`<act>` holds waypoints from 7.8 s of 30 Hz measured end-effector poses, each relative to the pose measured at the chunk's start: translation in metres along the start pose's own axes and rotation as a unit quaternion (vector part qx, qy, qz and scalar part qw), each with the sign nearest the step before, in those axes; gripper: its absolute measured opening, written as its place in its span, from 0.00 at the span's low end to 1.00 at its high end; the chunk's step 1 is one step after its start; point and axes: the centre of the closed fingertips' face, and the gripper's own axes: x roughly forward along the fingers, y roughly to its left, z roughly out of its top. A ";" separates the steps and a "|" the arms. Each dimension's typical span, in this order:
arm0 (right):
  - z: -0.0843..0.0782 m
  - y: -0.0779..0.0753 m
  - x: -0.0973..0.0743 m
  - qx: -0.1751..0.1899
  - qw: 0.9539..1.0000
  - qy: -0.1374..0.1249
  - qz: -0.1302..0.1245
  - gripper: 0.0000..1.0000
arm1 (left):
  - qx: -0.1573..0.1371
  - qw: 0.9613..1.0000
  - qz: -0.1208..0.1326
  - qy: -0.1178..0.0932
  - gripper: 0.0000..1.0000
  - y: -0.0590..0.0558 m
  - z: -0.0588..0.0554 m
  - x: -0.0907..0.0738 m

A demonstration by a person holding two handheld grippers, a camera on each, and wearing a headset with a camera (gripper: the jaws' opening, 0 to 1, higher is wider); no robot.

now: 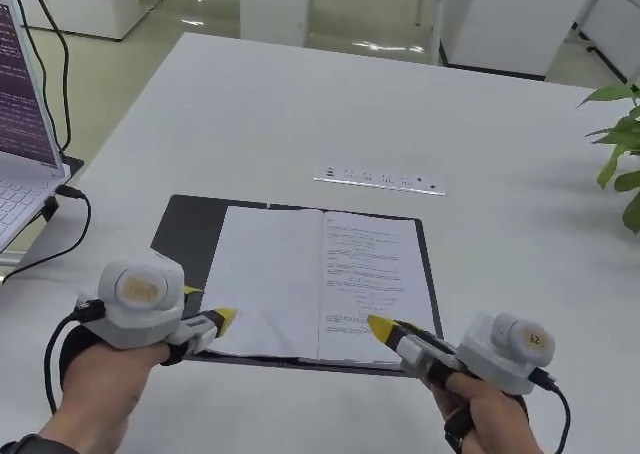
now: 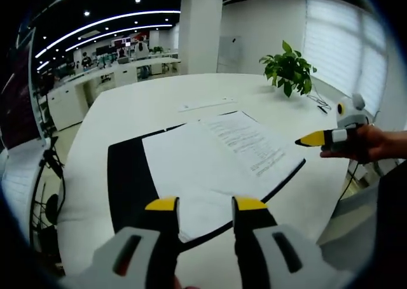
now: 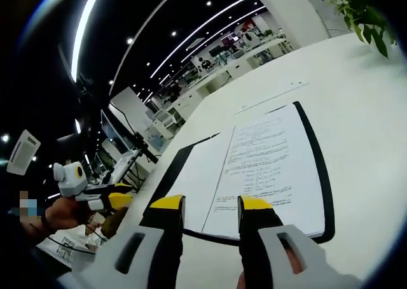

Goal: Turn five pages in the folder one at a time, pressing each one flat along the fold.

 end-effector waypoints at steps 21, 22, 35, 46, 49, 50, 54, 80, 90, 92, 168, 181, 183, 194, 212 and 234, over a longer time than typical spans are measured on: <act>-0.019 0.009 -0.051 -0.088 0.996 0.012 -0.019 0.55 | 0.014 1.000 -0.018 -0.016 0.57 -0.005 0.001 -0.038; -0.020 0.008 -0.053 -0.090 0.996 0.012 -0.021 0.56 | 0.015 1.000 -0.018 -0.016 0.58 -0.005 0.000 -0.038; -0.026 -0.011 -0.077 -0.093 0.995 0.012 -0.039 0.58 | 0.028 0.999 -0.023 0.014 0.61 -0.017 -0.024 -0.044; -0.040 -0.023 -0.091 -0.086 0.995 0.023 -0.049 0.59 | 0.033 0.998 -0.040 0.028 0.64 -0.037 -0.023 -0.033; -0.044 -0.028 -0.094 -0.092 0.994 0.032 -0.053 0.58 | 0.033 0.998 -0.038 0.035 0.64 -0.040 -0.024 -0.027; -0.044 -0.030 -0.094 -0.090 0.994 0.031 -0.053 0.58 | 0.030 0.998 -0.040 0.039 0.64 -0.043 -0.025 -0.024; -0.045 -0.032 -0.096 -0.086 0.994 0.030 -0.052 0.58 | 0.040 0.996 -0.055 0.051 0.64 -0.058 -0.029 -0.016; -0.052 -0.051 -0.109 -0.054 0.997 0.030 -0.040 0.60 | 0.091 0.974 -0.177 0.105 0.64 -0.119 -0.020 0.028; -0.056 -0.053 -0.113 -0.043 0.998 0.035 -0.029 0.59 | 0.115 0.971 -0.182 0.107 0.62 -0.135 -0.005 0.054; -0.055 -0.053 -0.113 -0.038 0.998 0.033 -0.025 0.59 | 0.114 0.970 -0.186 0.108 0.62 -0.141 -0.003 0.061; 0.009 -0.098 -0.016 0.022 1.000 0.006 0.010 0.46 | 0.138 0.978 -0.144 0.053 0.36 -0.222 -0.004 0.203; 0.022 -0.101 0.023 0.080 0.996 0.001 0.045 0.36 | 0.108 0.980 -0.159 0.057 0.38 -0.224 -0.002 0.201; 0.013 -0.100 0.025 0.076 0.996 0.021 0.040 0.34 | 0.083 0.983 -0.158 0.052 0.38 -0.224 0.000 0.201; 0.001 -0.096 0.006 0.099 0.994 0.016 0.040 0.19 | 0.078 0.979 -0.173 0.080 0.56 -0.235 -0.010 0.180; -0.002 -0.086 -0.003 0.128 0.991 -0.019 0.013 0.00 | 0.115 0.978 -0.161 0.070 0.64 -0.223 -0.012 0.128; 0.011 -0.060 0.002 0.151 0.987 -0.053 0.014 0.00 | 0.093 0.989 -0.111 0.037 0.65 -0.167 -0.001 0.071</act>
